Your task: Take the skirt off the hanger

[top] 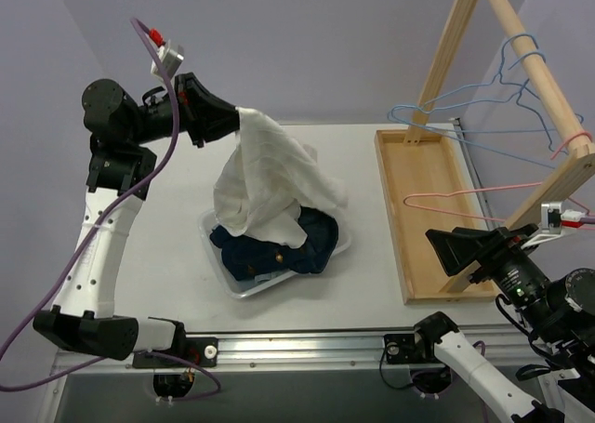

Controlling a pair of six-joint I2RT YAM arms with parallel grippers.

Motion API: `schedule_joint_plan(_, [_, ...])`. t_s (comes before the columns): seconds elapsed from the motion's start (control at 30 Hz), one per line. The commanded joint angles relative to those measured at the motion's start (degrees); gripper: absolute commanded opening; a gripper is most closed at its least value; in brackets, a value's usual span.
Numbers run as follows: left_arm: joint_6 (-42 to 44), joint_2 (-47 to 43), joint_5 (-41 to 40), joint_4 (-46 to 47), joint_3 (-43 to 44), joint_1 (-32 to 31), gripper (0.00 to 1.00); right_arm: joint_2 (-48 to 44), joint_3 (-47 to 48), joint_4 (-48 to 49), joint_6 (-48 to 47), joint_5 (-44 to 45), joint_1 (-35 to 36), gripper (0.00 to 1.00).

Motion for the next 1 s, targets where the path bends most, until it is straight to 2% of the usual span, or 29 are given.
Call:
schedule_joint_plan(0.0, [1.56, -6.42, 2.06, 1.24, -2.88, 1.44, 0.02, 0.67, -1.14, 3.36, -0.97, -0.78, 0.59, 0.75])
schedule_joint_plan(0.07, [7.68, -8.89, 0.84, -5.60, -3.50, 3.20, 0.02, 0.32, -1.67, 3.45, -0.88, -0.78, 0.68, 0.75])
schedule_joint_plan(0.1, [10.16, -9.77, -2.04, -13.30, -3.24, 3.64, 0.02, 0.32, -1.84, 3.54, -0.88, -0.95, 0.77, 0.75])
schedule_joint_plan(0.17, [17.78, -11.35, -8.10, -21.95, -1.58, 4.17, 0.02, 0.14, -2.19, 3.72, -0.79, -1.04, 0.68, 0.75])
schedule_joint_plan(0.2, [18.96, -11.79, -12.57, -27.04, -1.31, 4.17, 0.02, 0.14, -2.20, 3.72, -0.70, -1.13, 0.77, 0.75])
schedule_joint_plan(0.3, [18.27, -14.51, -15.42, -27.89, -2.09, 4.78, 0.02, 0.05, -2.28, 3.37, -0.79, -1.04, 0.77, 0.75])
schedule_joint_plan(0.47, [14.23, -19.26, -17.19, -23.58, -3.94, 4.79, 0.02, -0.30, -2.63, 3.10, -0.88, -0.78, 0.86, 0.75])
schedule_joint_plan(0.63, [14.58, -21.29, -17.63, -26.65, -5.08, 4.78, 0.02, -0.74, -2.72, 2.75, -0.70, -0.87, 0.86, 0.75])
schedule_joint_plan(0.73, [13.09, -23.22, -17.54, -25.95, -9.02, 4.78, 0.02, -1.00, -2.72, 2.49, -0.61, -0.78, 0.86, 0.75])
schedule_joint_plan(0.97, [12.99, -19.36, -18.33, -28.32, -17.37, 4.35, 0.02, -1.27, -2.90, 2.40, -0.09, -0.87, 0.86, 0.75])
